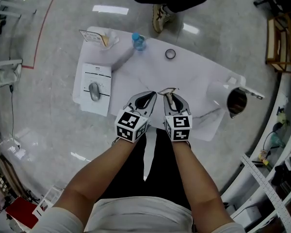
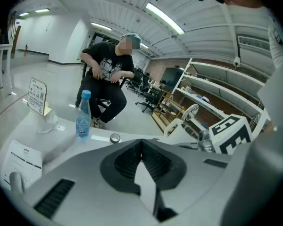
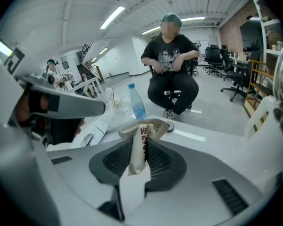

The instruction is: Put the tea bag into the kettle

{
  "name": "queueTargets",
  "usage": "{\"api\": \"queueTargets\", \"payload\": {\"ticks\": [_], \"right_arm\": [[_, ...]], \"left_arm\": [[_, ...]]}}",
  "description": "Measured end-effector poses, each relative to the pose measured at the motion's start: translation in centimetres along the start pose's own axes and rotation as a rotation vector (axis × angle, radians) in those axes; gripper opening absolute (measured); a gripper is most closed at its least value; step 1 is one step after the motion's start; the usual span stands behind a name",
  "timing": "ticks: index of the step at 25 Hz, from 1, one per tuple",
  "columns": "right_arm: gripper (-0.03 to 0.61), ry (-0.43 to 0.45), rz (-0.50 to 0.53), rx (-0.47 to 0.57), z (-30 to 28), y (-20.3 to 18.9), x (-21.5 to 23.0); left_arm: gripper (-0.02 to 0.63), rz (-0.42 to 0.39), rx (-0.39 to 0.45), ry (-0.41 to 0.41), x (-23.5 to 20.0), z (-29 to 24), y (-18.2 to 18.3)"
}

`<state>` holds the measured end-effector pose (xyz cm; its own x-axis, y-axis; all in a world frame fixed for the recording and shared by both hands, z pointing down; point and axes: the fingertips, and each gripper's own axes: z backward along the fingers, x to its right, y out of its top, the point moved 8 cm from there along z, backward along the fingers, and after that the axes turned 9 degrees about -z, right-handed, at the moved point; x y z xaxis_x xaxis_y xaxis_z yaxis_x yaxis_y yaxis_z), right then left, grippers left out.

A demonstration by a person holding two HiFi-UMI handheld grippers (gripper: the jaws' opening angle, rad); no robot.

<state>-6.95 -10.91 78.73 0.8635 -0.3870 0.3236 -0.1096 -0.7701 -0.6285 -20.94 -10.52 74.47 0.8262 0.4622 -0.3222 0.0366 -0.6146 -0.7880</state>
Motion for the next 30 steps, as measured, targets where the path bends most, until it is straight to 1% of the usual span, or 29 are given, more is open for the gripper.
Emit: {"api": "queueTargets", "payload": {"ticks": [3,8,15,20,23,26,30], "right_arm": [[0.095,0.008,-0.033,0.066,3.7,2.7,-1.0],[0.095,0.008,-0.03,0.146,10.1,7.0,-3.9],[0.095,0.004,-0.046,0.284,17.9,12.8,-8.2],[0.095,0.029,-0.055,0.36,22.4,16.3,-11.1],[0.095,0.032,-0.049,0.406,24.8,17.7,-12.7],[0.095,0.031,-0.031,0.473,26.6,19.3,-14.3],[0.095,0.041,0.03,0.529,28.6,19.8,-16.2]], "left_arm": [[0.009,0.009,0.005,-0.02,1.5,1.7,2.0],[0.01,-0.015,0.012,-0.066,4.1,5.4,6.0],[0.009,-0.09,0.043,-0.109,6.2,10.3,13.4],[0.009,-0.115,0.109,-0.124,8.2,14.7,17.9],[0.009,-0.134,0.14,-0.126,9.1,16.5,19.9],[0.009,-0.168,0.188,-0.126,9.6,17.8,22.1],[0.009,-0.208,0.245,-0.171,11.3,19.9,23.1]]}}
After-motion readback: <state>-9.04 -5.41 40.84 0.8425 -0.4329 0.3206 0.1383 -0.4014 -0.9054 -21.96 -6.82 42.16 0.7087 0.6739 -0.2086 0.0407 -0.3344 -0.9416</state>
